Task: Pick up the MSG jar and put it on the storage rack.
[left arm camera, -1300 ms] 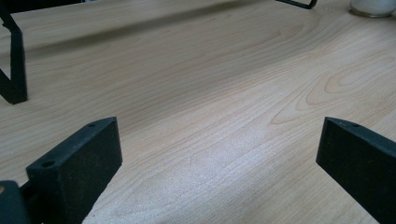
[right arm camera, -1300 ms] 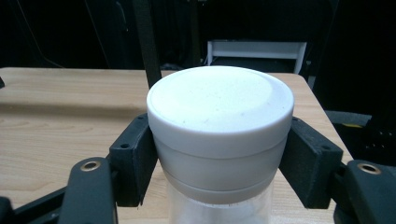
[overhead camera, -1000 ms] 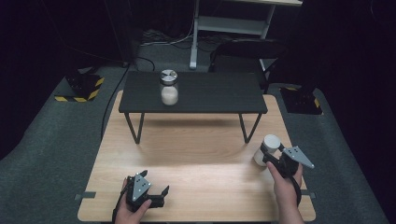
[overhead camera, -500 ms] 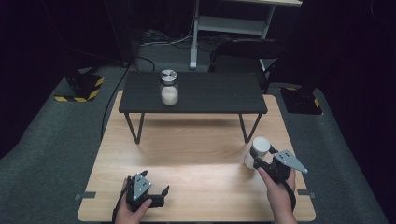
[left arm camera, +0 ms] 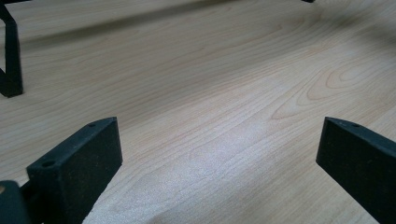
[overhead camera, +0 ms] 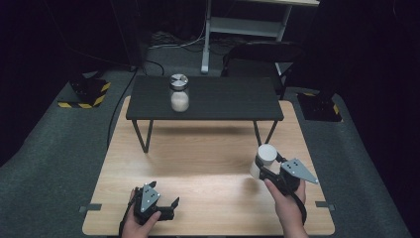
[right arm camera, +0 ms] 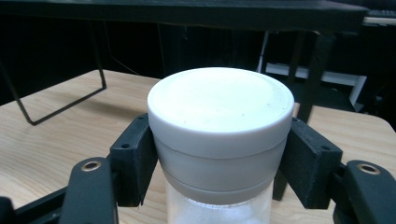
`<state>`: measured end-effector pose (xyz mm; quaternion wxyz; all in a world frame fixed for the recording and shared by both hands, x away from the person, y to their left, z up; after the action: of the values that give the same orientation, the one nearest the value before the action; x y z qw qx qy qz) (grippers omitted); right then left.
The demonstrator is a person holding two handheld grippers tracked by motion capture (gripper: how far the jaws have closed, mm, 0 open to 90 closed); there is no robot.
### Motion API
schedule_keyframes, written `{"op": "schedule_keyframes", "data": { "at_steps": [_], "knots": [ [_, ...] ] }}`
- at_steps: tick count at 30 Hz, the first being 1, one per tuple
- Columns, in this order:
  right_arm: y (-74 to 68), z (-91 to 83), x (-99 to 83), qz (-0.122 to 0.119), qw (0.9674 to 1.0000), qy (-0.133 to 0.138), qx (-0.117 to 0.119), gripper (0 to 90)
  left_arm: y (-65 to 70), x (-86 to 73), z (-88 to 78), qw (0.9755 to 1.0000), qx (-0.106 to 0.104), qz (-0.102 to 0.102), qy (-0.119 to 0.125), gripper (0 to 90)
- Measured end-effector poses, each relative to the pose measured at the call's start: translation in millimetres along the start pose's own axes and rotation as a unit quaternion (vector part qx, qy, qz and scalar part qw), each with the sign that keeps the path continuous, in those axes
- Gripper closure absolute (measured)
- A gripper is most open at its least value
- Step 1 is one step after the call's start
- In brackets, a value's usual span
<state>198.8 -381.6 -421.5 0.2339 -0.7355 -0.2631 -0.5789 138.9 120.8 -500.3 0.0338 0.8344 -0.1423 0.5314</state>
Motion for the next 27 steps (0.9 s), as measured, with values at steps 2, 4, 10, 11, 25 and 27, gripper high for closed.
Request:
{"op": "schedule_keyframes", "data": {
  "at_steps": [2,4,10,11,25,27],
  "knots": [
    [-3.4,2.2,2.7,0.0,1.0,0.002,0.004,33.6,0.0,0.0,-0.1,1.0,0.0,-0.001,0.0,0.3],
    [-6.8,4.5,5.7,0.0,0.9999,0.003,0.011,33.6,-0.1,0.2,-0.3,1.0,0.0,0.003,-0.001,0.3],
    [-15.9,10.8,13.7,-0.006,0.9997,0.006,0.022,33.6,0.4,0.6,0.0,1.0,-0.002,0.006,-0.001,0.3],
    [-18.4,12.8,16.5,-0.004,0.9996,0.008,0.025,33.6,0.5,0.4,-0.1,1.0,-0.002,0.007,0.0,0.3],
    [-32.3,22.3,40.1,-0.007,0.9992,0.014,0.036,33.6,-1.5,0.9,0.3,0.9999,-0.008,0.006,-0.003,0.3],
    [-33.6,22.8,43.9,-0.007,0.9992,0.016,0.037,33.6,-1.7,1.0,0.4,0.9999,-0.009,0.007,-0.003,0.3]
  ]
}}
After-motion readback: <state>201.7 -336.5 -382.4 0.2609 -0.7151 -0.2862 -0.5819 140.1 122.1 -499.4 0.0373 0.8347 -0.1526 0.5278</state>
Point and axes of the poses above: each handheld gripper's, and its own axes: z roughly forward along the jaws, x roughly out of its top, y roughly to its right, the point moved 3 cm from there along z, roughly forward along the jaws, and after that the axes turned 15 degrees about x, right-handed, at the moved point
